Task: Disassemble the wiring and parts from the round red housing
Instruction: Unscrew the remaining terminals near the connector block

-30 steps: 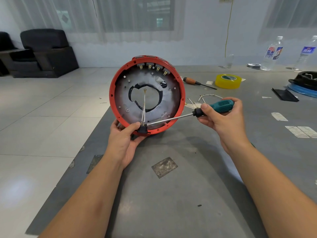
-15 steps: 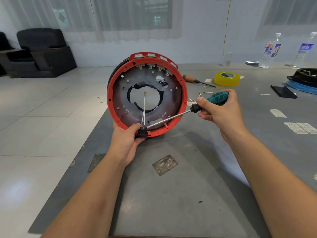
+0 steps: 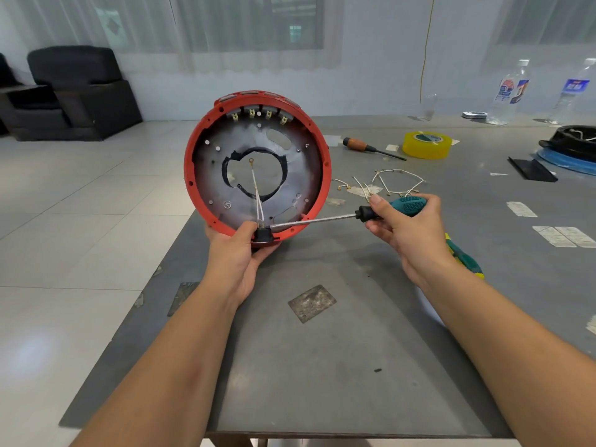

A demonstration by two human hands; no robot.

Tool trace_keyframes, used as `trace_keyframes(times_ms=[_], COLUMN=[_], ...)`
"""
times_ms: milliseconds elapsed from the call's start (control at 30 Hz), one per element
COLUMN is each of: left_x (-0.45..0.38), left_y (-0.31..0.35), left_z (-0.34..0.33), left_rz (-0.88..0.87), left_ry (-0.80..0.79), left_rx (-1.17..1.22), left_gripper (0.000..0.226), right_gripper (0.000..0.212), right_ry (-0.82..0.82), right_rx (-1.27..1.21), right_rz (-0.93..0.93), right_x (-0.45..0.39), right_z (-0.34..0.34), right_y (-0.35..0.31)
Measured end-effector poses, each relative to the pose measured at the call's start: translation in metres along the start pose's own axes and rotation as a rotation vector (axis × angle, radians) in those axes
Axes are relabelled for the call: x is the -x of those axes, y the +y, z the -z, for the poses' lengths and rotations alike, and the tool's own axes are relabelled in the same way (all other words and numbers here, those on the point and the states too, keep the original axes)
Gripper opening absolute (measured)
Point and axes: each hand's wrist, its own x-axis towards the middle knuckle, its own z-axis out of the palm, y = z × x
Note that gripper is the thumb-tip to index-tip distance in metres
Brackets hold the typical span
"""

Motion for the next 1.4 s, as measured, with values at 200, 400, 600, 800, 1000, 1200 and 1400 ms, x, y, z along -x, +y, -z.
trace_keyframes(times_ms=[200, 400, 600, 800, 1000, 1200, 1400], left_x=[-0.003, -0.002, -0.001, -0.001, -0.001, -0.001, -0.001], left_y=[0.0, 0.0, -0.001, -0.001, -0.003, -0.004, -0.006], left_z=[-0.001, -0.003, -0.002, 0.0, 0.0, 0.0, -0.005], left_rz=[0.015, 0.013, 0.007, -0.014, -0.043, -0.066, -0.122], left_ry=[0.041, 0.066, 0.051, 0.046, 0.044, 0.038, 0.079], left_rx=[0.052, 0.081, 0.044, 0.043, 0.037, -0.002, -0.118], left_gripper=[0.063, 0.059, 0.062, 0.065, 0.067, 0.073, 0.066], right_gripper=[0.079, 0.076, 0.07, 0.07, 0.07, 0.068, 0.065], right_ry=[0.036, 0.046, 0.037, 0.063, 0.035, 0.037, 0.021], right_rx=[-0.063, -0.096, -0.052, 0.008, 0.05, 0.083, 0.138], right_rz=[-0.056, -0.107, 0.017, 0.118, 0.1, 0.089, 0.105], right_x=[0.002, 0.008, 0.01, 0.005, 0.004, 0.002, 0.001], right_z=[-0.005, -0.009, -0.011, 0.0, 0.0, -0.002, 0.0], right_y=[0.006, 0.007, -0.004, -0.017, -0.015, -0.012, -0.013])
